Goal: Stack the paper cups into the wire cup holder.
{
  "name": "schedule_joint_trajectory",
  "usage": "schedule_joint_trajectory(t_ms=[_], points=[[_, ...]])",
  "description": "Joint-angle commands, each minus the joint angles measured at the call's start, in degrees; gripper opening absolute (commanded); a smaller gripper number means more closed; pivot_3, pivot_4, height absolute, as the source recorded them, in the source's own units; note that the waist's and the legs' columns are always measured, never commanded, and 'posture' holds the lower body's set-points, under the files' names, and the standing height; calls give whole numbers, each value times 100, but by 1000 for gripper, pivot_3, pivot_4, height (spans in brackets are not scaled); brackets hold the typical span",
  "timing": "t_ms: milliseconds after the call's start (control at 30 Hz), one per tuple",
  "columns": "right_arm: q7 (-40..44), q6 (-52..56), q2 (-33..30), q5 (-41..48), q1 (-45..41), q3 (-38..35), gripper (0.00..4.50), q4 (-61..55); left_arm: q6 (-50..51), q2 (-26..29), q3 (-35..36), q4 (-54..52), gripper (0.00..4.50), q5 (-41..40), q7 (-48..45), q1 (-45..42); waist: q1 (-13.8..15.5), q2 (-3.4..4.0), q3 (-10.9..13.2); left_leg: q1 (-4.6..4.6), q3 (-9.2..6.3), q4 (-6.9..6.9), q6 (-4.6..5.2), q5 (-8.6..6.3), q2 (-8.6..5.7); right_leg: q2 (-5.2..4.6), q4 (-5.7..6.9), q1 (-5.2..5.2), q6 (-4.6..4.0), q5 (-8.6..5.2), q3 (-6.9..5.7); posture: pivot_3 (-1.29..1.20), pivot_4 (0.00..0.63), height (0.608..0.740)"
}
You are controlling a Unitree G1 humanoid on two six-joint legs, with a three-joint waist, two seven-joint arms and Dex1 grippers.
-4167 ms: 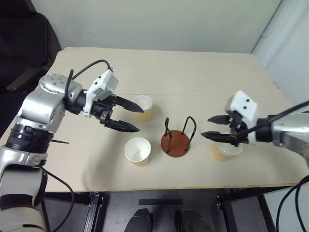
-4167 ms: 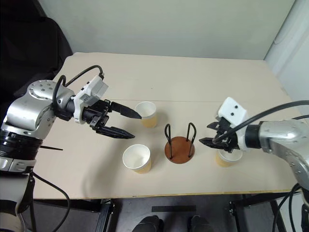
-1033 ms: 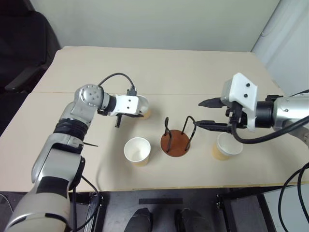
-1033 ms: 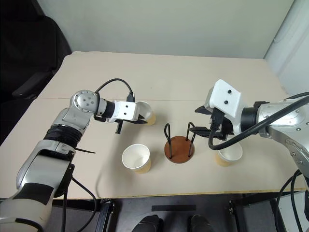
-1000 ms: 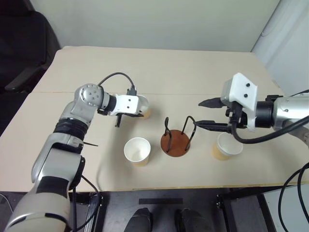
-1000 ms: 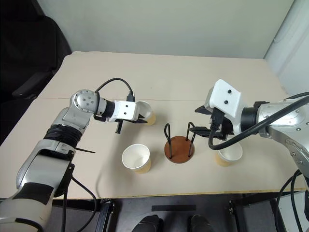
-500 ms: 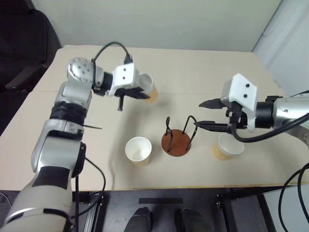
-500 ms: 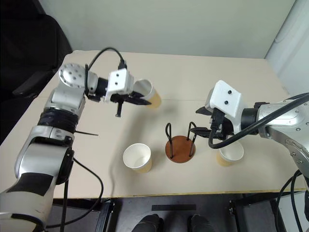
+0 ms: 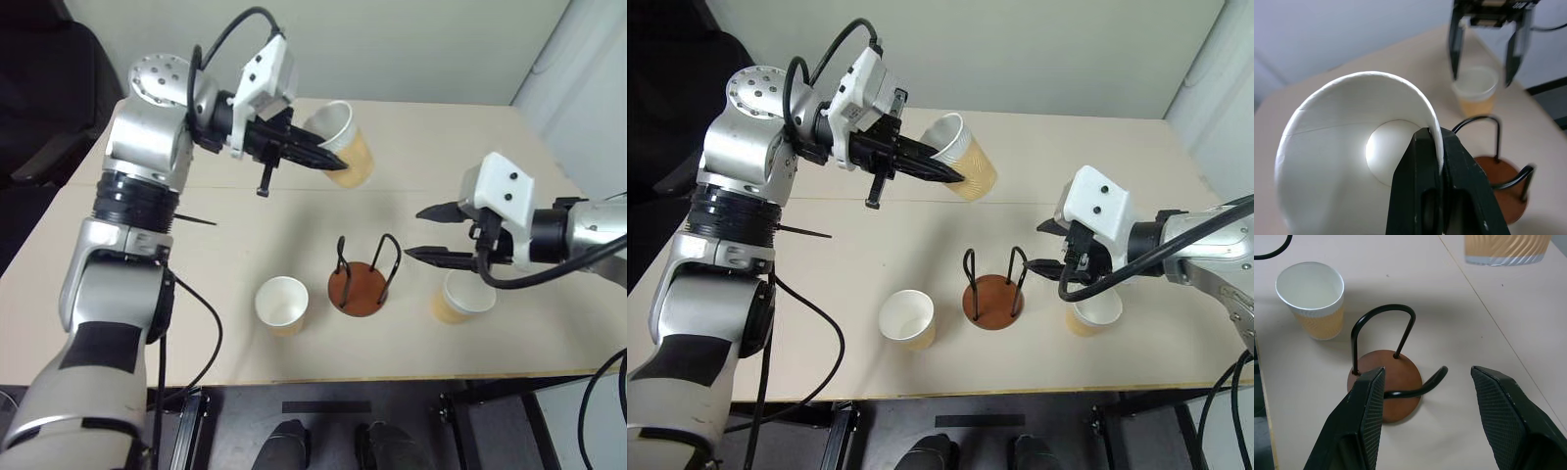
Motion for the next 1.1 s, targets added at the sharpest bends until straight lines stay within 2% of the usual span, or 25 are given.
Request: schedule_joint_trajectory(t_ms=[33,133,233,533,1100], points=[[-3,61,-128,149,-25,-289,2792,-171,245,293,-304,-551,31,-605,-191,-130,-1,0,0,0,-1,2,0,0,2,-1,1,0,0,0,1,0,150,740],[-13,147,-181,239,-28,-319,2792,-229,204,746,-912,-952,31,-1143,-191,-109,-7,0,0,0,1,1,0,0,2,-1,-1,0,1,0,3,0,150,740],[-28,174,-203,279,-34,-320,2792,-244,70,924,-1227,-1006,31,-1355,-191,-138,14,1,0,1,1,0,0,0,3,-1,-2,0,1,0,3,0,150,740],[-107,207,-186,317,-75,-299,2792,-255,-21,836,-1445,-1132,31,-1525,-191,-46,32,1,0,1,-1,7,1,0,1,-5,-2,4,5,3,1,0,150,740],[-169,241,-219,361,-9,-398,2792,-305,-1023,616,-2148,-646,31,-1110,-191,37,35,1,0,1,1,6,1,0,1,-4,-2,5,6,3,2,0,150,740]])
